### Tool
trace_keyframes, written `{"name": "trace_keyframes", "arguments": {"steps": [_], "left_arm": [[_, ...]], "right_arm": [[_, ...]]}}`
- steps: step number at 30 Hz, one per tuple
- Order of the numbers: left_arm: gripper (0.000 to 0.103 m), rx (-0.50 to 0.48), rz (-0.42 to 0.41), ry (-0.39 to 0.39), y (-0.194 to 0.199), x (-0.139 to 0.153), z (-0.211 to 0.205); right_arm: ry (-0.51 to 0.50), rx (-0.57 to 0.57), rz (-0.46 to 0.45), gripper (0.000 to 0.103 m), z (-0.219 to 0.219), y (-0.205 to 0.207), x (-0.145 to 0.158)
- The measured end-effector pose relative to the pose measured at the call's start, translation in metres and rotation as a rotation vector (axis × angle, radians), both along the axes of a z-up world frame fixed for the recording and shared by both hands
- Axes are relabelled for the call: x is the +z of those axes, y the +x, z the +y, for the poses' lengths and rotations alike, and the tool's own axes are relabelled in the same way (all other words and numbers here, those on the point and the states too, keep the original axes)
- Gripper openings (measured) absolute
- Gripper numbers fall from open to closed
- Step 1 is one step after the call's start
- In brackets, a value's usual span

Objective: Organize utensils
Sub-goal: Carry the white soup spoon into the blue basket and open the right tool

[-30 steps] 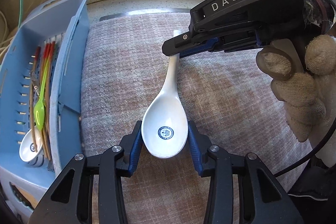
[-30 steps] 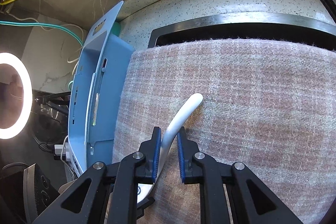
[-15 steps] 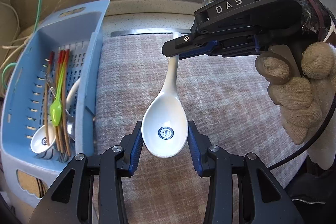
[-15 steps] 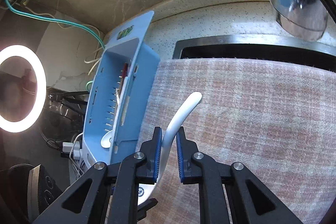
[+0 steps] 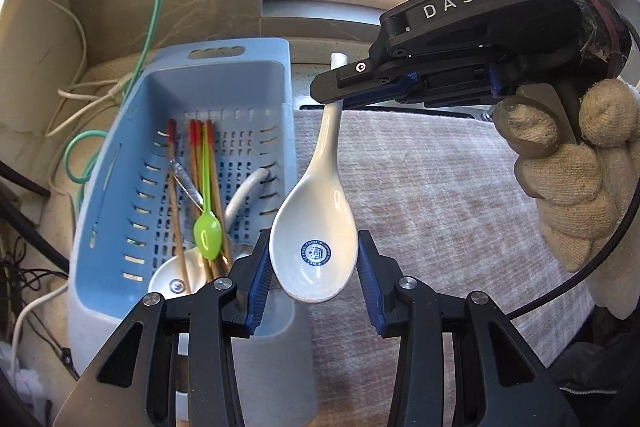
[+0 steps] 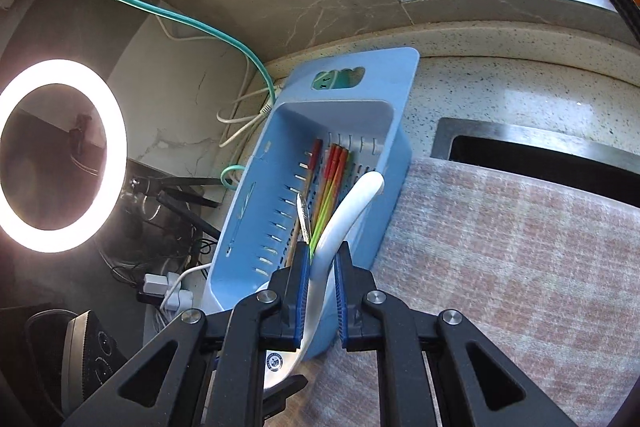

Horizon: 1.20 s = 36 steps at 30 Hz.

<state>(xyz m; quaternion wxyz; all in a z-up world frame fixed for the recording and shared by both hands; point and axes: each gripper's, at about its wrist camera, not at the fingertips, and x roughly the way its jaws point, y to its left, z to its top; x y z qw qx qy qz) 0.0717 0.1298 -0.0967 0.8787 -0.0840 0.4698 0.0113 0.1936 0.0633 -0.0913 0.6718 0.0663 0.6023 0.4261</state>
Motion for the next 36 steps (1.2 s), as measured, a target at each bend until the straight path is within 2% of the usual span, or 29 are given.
{"name": "trace_keyframes", "arguments": {"steps": [13, 21, 28, 30, 32, 36], "left_arm": [[0.039, 0.01, 0.002, -0.025, 0.012, -0.015, 0.048], [0.039, 0.003, 0.019, -0.048, 0.021, -0.028, 0.062], [0.039, -0.003, 0.026, -0.036, 0.023, -0.027, 0.063], [0.039, -0.001, 0.031, -0.036, 0.024, -0.026, 0.064], [0.039, 0.008, 0.038, -0.025, 0.024, -0.024, 0.064], [0.043, 0.025, 0.036, -0.015, 0.02, -0.018, 0.065]], "right_arm": [[-0.026, -0.002, -0.005, 0.011, 0.053, 0.014, -0.02], [-0.046, -0.017, 0.008, 0.011, 0.065, 0.022, -0.037], [-0.059, -0.008, -0.007, 0.014, 0.067, 0.02, -0.04], [-0.065, -0.008, -0.006, 0.018, 0.068, 0.02, -0.041], [-0.064, -0.014, -0.01, 0.036, 0.068, 0.019, -0.04], [-0.063, -0.022, -0.042, 0.045, 0.064, 0.018, -0.033]]}}
